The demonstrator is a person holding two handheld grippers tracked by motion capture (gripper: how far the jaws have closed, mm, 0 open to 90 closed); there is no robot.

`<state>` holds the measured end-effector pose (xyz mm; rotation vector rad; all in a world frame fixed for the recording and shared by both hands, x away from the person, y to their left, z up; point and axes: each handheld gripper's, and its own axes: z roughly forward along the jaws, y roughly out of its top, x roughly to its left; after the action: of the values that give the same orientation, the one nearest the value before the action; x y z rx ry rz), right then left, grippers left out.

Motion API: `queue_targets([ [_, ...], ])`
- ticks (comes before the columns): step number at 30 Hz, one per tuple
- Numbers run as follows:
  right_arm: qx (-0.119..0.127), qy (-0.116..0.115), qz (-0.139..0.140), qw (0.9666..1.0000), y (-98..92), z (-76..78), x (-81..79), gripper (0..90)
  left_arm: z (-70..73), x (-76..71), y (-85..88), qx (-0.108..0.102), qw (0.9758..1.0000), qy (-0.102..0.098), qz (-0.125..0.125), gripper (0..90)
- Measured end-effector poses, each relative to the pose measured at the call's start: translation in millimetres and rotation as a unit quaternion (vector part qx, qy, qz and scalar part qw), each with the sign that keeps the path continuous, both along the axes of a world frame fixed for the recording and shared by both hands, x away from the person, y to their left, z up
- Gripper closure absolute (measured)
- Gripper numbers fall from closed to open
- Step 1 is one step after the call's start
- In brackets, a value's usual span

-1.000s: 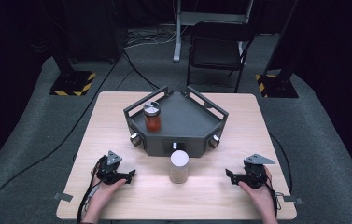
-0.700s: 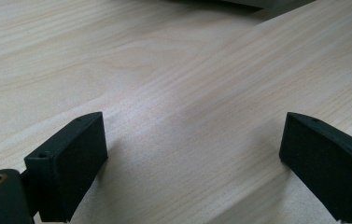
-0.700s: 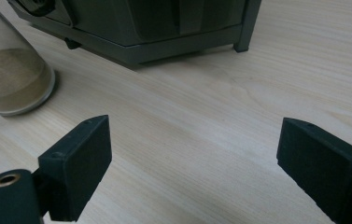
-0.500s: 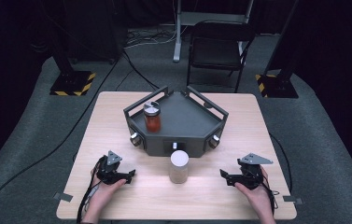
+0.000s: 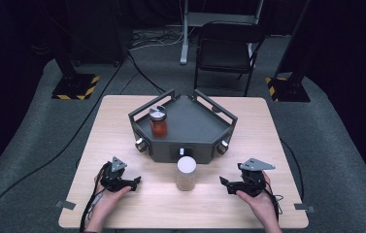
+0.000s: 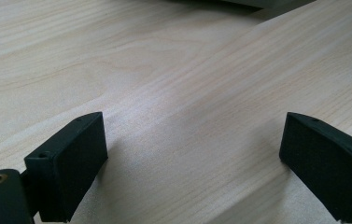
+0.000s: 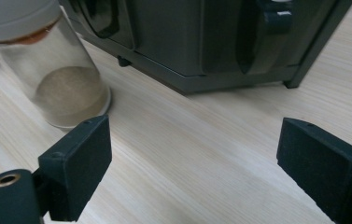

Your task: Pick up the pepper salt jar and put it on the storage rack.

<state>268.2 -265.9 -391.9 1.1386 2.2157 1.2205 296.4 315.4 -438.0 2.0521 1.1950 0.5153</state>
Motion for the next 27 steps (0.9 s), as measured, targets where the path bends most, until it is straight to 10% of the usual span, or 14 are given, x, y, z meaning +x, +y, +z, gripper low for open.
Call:
queue_targets([
  [27, 0.000, -0.012, 0.059, 0.9982, 39.1, 13.9, 10.3, 10.4, 0.0, 0.0, 0.0, 0.000, 1.0000, 0.000, 0.000, 7.1],
])
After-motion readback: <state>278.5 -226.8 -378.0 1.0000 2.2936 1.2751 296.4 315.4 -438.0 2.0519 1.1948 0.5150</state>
